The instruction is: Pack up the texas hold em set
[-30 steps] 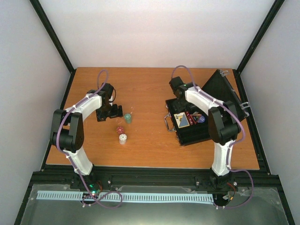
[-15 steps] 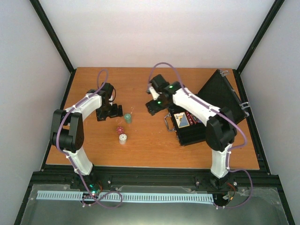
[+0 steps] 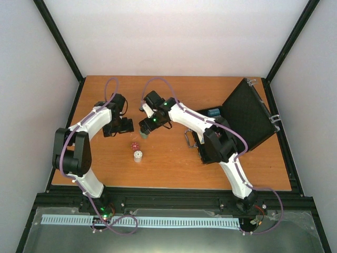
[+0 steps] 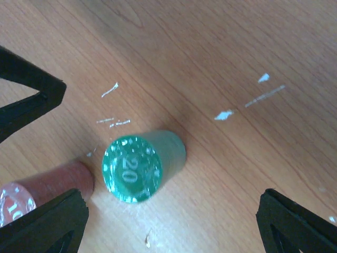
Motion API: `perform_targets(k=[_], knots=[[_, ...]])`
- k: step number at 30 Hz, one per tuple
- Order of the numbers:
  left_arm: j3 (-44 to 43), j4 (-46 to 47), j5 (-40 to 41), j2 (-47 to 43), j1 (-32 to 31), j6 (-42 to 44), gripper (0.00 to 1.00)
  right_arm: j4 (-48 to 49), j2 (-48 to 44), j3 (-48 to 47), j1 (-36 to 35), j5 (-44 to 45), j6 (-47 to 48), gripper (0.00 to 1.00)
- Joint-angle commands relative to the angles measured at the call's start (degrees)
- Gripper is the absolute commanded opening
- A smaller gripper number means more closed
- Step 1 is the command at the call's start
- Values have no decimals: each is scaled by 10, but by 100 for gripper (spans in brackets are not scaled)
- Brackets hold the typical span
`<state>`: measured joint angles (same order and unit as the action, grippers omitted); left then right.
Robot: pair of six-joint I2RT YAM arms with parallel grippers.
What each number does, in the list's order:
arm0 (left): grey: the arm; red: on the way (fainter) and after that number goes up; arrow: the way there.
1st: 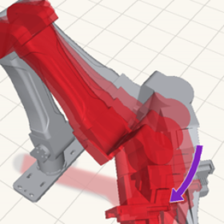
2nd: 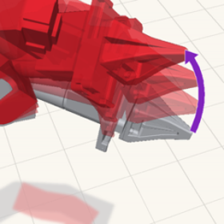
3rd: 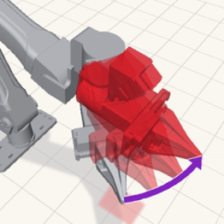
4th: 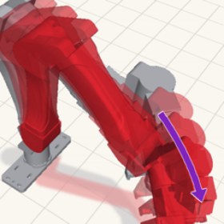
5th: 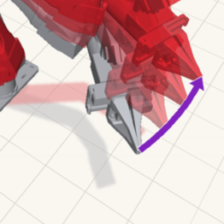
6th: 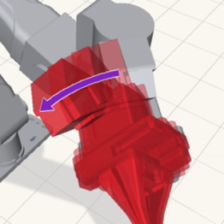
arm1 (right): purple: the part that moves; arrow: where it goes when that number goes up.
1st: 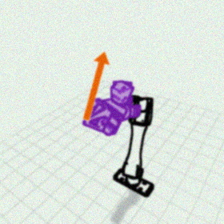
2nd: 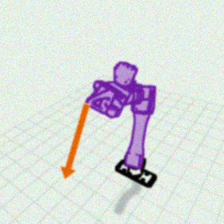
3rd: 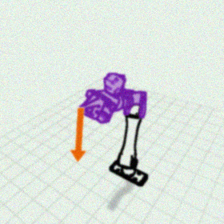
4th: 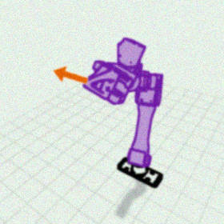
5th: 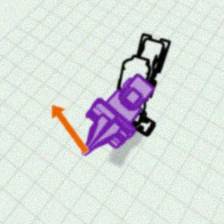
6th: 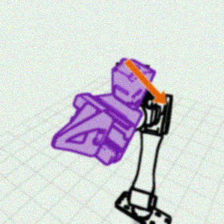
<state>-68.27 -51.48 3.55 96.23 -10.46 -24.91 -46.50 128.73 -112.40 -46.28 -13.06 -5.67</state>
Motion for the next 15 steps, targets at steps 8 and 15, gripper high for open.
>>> perform_targets(k=[8,15], knots=[[9,-25,63,-11,36,-27,100,-20,96,-122,-25,5,-21,86],[20,-20,59,-13,37,-25,100,-41,114,-122,-39,36,-21,82]])
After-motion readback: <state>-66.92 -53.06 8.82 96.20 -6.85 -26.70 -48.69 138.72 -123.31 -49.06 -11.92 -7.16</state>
